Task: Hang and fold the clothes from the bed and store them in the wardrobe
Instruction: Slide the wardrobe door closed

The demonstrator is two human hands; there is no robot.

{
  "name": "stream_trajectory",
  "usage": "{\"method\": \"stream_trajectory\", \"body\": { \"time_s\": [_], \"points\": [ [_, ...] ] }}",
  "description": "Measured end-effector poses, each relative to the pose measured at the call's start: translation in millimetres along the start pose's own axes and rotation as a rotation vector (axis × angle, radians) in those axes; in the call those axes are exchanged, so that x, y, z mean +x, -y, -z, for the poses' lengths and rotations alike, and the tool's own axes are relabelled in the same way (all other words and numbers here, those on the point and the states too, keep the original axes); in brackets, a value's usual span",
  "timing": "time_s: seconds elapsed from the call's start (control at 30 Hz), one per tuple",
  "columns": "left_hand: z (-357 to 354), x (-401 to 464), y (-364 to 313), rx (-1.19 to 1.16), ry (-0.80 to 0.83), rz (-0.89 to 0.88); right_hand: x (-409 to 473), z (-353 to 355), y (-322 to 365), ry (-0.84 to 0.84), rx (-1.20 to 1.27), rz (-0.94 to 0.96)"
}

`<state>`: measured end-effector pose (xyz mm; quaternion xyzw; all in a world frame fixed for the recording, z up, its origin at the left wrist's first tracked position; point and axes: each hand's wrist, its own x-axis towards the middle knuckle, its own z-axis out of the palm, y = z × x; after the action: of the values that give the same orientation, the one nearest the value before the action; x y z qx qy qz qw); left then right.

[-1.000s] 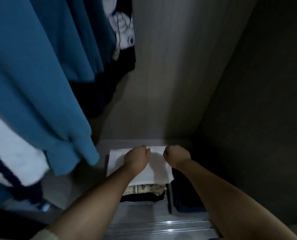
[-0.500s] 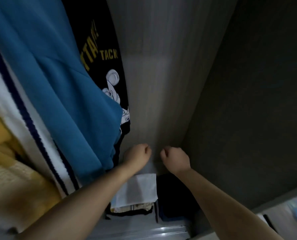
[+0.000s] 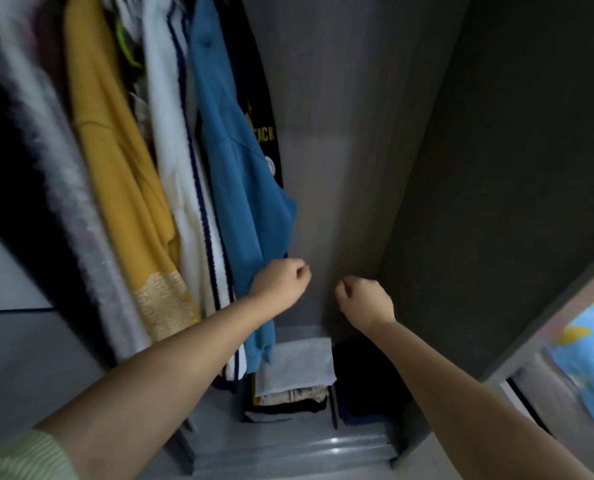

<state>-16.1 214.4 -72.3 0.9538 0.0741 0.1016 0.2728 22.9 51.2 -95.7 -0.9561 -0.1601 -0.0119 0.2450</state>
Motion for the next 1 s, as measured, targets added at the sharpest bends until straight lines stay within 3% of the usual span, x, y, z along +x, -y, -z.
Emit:
{"method": "stream_trajectory", "body": {
  "time_s": [0.23, 0.6, 0.83, 1.0],
  "points": [
    [80, -68, 24, 0.068, -0.161, -0.031, -27, 0, 76, 0.002, 0.064, 0.228],
    [227, -177, 90, 0.226, -0.470, 0.146, -100, -25, 239, 0.116, 0.235, 0.678],
    [317, -162, 124, 0.556, -0.689, -0.159, -99, -20, 331, -0.028, 0.402, 0.889],
    [366, -131, 158, 0.912, -0.615, -0.344, -94, -52, 392, -0.266, 0.378, 0.906]
  ]
}}
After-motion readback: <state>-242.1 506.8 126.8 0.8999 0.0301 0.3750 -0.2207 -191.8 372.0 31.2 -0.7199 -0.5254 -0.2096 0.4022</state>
